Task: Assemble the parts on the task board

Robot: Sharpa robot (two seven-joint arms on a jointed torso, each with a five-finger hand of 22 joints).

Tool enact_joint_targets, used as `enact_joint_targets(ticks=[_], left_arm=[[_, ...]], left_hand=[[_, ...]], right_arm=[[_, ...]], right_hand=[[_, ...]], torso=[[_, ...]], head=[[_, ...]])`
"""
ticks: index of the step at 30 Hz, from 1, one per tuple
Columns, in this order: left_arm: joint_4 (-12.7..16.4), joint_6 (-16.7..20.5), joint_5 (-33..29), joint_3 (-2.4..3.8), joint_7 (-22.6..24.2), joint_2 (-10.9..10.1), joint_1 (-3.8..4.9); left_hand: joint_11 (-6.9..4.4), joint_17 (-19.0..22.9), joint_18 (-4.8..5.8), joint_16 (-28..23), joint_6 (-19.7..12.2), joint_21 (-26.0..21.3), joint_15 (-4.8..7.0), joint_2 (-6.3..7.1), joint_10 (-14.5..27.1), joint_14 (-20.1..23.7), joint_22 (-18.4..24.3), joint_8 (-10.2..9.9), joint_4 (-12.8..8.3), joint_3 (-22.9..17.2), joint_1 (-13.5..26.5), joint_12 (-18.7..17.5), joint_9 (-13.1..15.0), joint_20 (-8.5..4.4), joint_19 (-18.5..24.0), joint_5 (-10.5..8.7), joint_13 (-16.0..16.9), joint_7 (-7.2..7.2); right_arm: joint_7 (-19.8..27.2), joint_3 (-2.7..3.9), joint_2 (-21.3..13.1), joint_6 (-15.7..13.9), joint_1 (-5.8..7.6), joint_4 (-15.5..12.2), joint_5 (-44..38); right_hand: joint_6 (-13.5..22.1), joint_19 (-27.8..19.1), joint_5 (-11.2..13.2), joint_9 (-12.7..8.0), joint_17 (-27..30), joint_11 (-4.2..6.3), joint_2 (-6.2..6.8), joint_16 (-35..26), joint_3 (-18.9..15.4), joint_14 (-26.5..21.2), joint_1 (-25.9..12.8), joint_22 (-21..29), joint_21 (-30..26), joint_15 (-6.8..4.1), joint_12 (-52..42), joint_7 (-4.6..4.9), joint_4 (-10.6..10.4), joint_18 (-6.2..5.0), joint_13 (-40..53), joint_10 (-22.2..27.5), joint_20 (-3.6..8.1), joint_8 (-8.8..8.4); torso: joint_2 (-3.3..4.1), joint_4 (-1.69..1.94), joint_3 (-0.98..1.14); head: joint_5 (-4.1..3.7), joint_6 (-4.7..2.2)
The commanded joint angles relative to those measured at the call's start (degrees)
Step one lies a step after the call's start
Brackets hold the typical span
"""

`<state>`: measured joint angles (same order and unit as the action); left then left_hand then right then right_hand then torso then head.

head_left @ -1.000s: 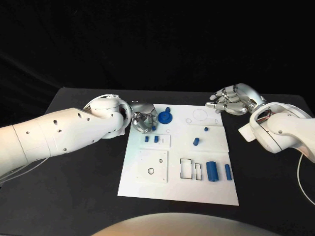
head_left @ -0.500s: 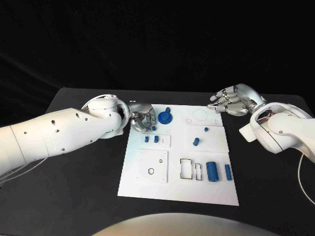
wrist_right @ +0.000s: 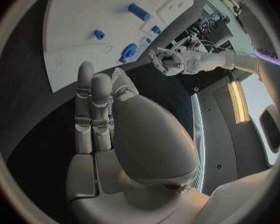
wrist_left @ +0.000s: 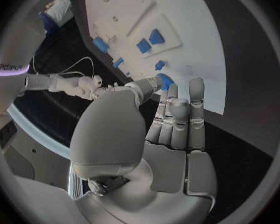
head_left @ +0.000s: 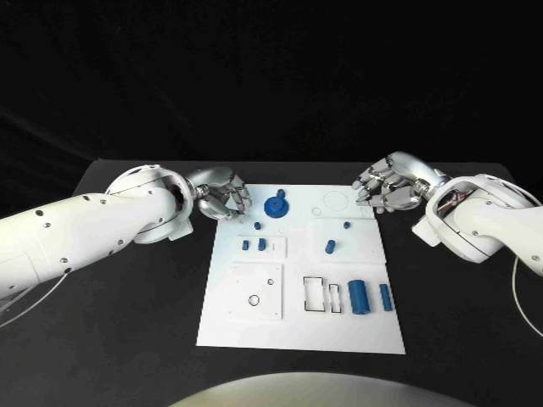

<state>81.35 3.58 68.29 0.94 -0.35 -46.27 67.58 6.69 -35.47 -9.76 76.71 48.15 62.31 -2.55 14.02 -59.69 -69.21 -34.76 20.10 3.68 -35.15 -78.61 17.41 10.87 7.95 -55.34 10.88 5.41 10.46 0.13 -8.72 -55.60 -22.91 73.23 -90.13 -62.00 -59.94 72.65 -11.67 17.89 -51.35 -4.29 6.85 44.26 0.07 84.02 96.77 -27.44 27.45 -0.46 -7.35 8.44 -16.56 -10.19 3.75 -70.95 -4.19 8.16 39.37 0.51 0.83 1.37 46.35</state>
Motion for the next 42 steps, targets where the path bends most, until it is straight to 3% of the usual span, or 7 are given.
enact_joint_targets(ticks=[1,4,5,10,20,30,42], left_arm=[[0.65,5.51,-27.04,0.22,9.73,-1.20,0.04],[1.04,6.16,-39.23,0.31,14.08,-2.25,0.04],[1.26,5.94,-43.15,0.33,15.51,-2.62,0.04],[2.47,4.11,-53.13,0.33,19.63,-3.99,0.02],[4.12,2.81,-58.25,0.17,21.88,-5.17,-0.03],[4.25,2.88,-59.00,0.15,22.09,-5.59,-0.03],[4.36,2.68,-59.07,0.14,21.69,-5.77,-0.03]], left_hand=[[0.81,9.78,-0.80,-5.08,0.64,-2.35,-0.53,-0.09,1.31,6.39,1.23,0.05,0.74,0.66,0.93,-0.62,-0.08,0.50,2.05,-0.09,-0.01,0.85],[1.00,11.50,-0.83,-8.29,0.73,-4.99,-0.81,-0.56,1.84,9.36,2.74,-0.01,0.82,1.31,0.96,-0.47,-0.18,0.83,3.77,-0.04,0.09,1.08],[1.07,12.39,-0.83,-9.89,0.70,-6.30,-0.88,-0.89,1.91,10.51,3.53,-0.08,0.73,1.57,0.81,-0.27,-0.24,0.94,4.42,-0.01,0.17,1.12],[0.70,13.17,-0.91,-10.83,1.06,-7.14,-0.53,-2.15,0.47,10.21,4.23,0.05,0.16,1.78,-0.07,1.03,-0.26,0.70,3.89,0.08,0.69,0.91],[0.59,13.36,-0.90,-11.08,1.36,-7.26,-0.43,-2.43,0.25,10.14,4.36,0.20,-0.06,1.89,-0.30,1.31,-0.22,0.58,3.71,0.06,0.80,0.86],[0.60,13.48,-0.89,-11.23,1.31,-7.32,-0.39,-2.41,0.28,10.14,4.42,0.16,-0.25,1.99,-0.44,1.39,-0.24,0.51,3.64,0.04,0.84,0.91],[0.71,13.67,-0.86,-11.50,1.07,-7.41,-0.42,-2.47,0.57,10.11,4.51,0.01,-0.53,2.12,-0.65,1.42,-0.33,0.45,3.54,0.03,0.84,1.07]], right_arm=[[-2.08,0.00,0.03,7.19,-0.03,-0.02,-14.62],[-3.81,-0.01,0.18,8.73,-0.10,-0.05,-19.83],[-4.44,-0.01,0.26,8.96,-0.17,-0.11,-21.59],[-6.79,-0.02,0.77,8.66,-0.66,-0.50,-27.52],[-9.25,-0.11,2.77,8.34,-2.18,0.00,-32.37],[-9.66,-0.16,4.30,8.13,-3.48,0.44,-33.37],[-9.97,-0.18,5.57,8.92,-4.23,1.19,-33.43]], right_hand=[[-0.73,-0.19,0.08,-0.07,-9.32,0.17,0.96,13.06,1.76,3.20,-2.09,-2.94,3.23,-0.24,1.60,0.07,-0.12,0.27,0.14,-0.31,-0.11,-0.55],[-0.97,-0.32,0.37,0.00,-14.97,-0.14,2.17,20.82,3.16,3.44,-3.45,-5.38,5.77,-0.01,2.74,0.04,-0.05,0.20,0.17,0.31,-0.44,-0.91],[-0.96,0.32,0.52,0.04,-17.07,-0.18,2.74,23.64,3.85,3.56,-3.84,-8.55,8.97,0.07,3.04,0.07,-0.01,0.53,0.18,0.46,-0.57,-1.09],[-1.06,1.17,0.74,0.26,-21.73,-0.40,3.88,30.03,6.54,3.69,-5.16,-15.97,16.23,0.25,3.37,0.18,-0.01,1.31,0.23,0.70,-1.05,-1.55],[-1.30,1.88,0.37,0.58,-24.75,-0.41,4.87,34.25,10.36,3.94,-6.21,-22.02,22.08,0.38,3.38,0.22,0.00,1.92,0.23,0.52,-1.29,-1.91],[-2.00,1.74,-0.58,1.02,-25.66,-0.22,5.71,35.87,14.29,3.91,-6.69,-24.67,24.45,0.27,3.19,0.00,0.14,2.08,0.31,-0.21,-1.32,-1.84],[-3.35,1.24,-0.56,2.15,-25.74,0.33,6.35,36.93,22.10,3.76,-7.07,-27.35,26.61,-0.16,3.08,-0.51,0.83,2.22,0.47,-1.91,-0.97,-1.16]], torso=[[-0.13,-0.04,0.09],[-0.08,-0.10,0.03],[-0.05,-0.12,0.01],[-0.03,-0.08,0.01],[0.03,0.14,-0.14],[0.16,-0.02,0.00],[0.12,-0.01,0.01]], head=[[-0.94,-0.21],[-1.30,-0.46],[-1.34,-0.54],[-1.64,-0.71],[-1.92,-0.81],[-1.64,-0.55],[-1.61,-0.14]])
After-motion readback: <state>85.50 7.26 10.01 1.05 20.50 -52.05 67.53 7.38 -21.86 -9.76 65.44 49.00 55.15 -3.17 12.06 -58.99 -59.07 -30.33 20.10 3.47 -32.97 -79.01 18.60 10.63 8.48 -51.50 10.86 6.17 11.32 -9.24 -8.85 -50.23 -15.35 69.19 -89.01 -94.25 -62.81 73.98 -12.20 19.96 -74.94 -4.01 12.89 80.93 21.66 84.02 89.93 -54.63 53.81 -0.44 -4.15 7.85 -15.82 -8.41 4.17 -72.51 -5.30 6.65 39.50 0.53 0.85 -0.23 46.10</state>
